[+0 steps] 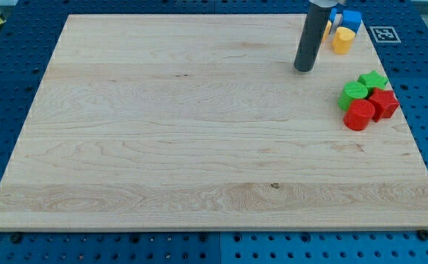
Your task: Push the green star above the green circle
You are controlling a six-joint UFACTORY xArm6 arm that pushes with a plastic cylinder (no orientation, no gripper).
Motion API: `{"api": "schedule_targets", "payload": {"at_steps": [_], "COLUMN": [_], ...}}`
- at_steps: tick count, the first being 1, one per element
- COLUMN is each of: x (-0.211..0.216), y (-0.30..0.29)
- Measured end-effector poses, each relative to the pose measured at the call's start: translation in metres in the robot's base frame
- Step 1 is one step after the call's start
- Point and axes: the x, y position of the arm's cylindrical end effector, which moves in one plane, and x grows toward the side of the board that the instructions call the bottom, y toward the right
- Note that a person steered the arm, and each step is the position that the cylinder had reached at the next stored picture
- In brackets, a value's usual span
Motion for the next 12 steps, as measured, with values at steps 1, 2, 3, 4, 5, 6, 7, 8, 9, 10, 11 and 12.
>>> {"api": "schedule_targets", "payload": {"at_steps": [1, 2, 3, 4, 5, 6, 7, 8, 9, 10, 11, 12], "x": [0.0, 0.0, 0.0, 0.017, 0.043, 0.047, 0.077, 0.086, 0.075, 0.056, 0.056, 0.051], "y": [0.025, 0.061, 0.095, 0.142, 0.169, 0.17, 0.17, 0.168, 0.143, 0.121, 0.113, 0.092]}}
